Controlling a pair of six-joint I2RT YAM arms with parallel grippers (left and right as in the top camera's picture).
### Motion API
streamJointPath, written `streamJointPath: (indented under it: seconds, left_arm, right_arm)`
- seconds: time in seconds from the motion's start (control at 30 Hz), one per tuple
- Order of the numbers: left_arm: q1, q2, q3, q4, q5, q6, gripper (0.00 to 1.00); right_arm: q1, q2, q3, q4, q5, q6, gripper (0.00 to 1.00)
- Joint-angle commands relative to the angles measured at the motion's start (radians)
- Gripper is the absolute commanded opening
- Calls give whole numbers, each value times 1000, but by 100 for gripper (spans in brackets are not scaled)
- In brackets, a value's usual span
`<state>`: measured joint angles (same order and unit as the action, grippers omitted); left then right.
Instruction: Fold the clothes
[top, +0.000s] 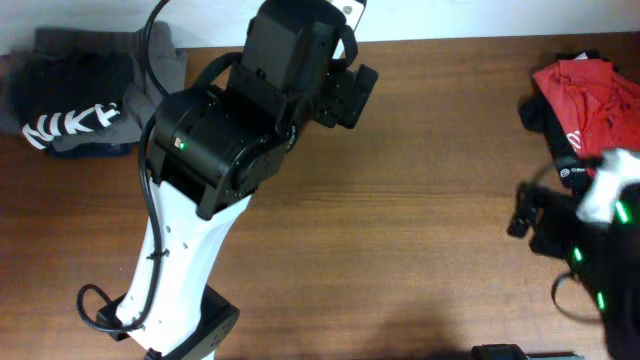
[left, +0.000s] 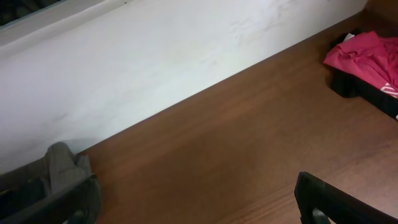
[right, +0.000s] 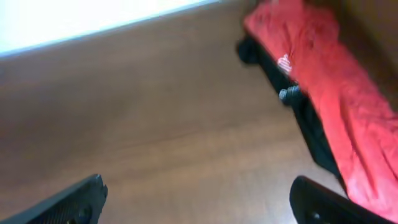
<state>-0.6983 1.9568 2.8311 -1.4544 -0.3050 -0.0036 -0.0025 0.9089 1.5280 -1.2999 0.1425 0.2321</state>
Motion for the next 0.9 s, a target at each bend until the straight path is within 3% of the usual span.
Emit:
streamJointPath:
  seconds: [0.0, 0.17, 0.3, 0.47, 0.63, 0.87]
  left_arm:
    - [5, -2, 1, -1, -17, -3, 99]
    - [5, -2, 1, -1, -16, -3, 99]
    - [5, -2, 1, -1, -16, -3, 99]
    - [5, -2, 1, -1, -16, -3, 99]
    - [5, -2, 1, -1, -17, -3, 99]
    - [5, -2, 1, -1, -17, -3, 99]
  right_arm:
    - [-37, -163, -176, 112, 23, 9, 99]
    - [-81, -397, -554, 377, 11, 8, 99]
    - [-81, -566, -852, 650, -60, -93, 99]
    - [-81, -763, -1242, 1073, -200, -124, 99]
    - [-48, -851, -1407, 1241, -236, -124, 99]
    - [-12, -906, -1479, 1263, -225, -125, 99]
